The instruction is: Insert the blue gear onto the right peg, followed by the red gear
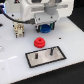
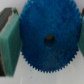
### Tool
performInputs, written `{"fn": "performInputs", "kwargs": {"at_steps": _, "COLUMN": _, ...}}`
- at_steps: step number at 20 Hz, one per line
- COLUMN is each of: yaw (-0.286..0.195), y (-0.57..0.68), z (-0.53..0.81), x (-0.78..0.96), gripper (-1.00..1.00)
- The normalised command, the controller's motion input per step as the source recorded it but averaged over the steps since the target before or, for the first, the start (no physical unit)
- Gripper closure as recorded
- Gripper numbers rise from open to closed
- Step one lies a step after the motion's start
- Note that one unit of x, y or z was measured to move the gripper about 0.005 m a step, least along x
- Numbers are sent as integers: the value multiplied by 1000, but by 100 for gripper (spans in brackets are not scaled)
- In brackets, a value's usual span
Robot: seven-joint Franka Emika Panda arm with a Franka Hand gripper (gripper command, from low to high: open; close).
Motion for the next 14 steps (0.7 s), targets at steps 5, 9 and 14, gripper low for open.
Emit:
{"fn": "performInputs", "kwargs": {"at_steps": 5, "yaw": 0, "y": 15, "z": 317, "x": 43, "gripper": 100}}
{"fn": "performInputs", "kwargs": {"at_steps": 9, "yaw": 0, "y": -25, "z": 465, "x": 441, "gripper": 100}}
{"fn": "performInputs", "kwargs": {"at_steps": 14, "yaw": 0, "y": -37, "z": 468, "x": 631, "gripper": 100}}
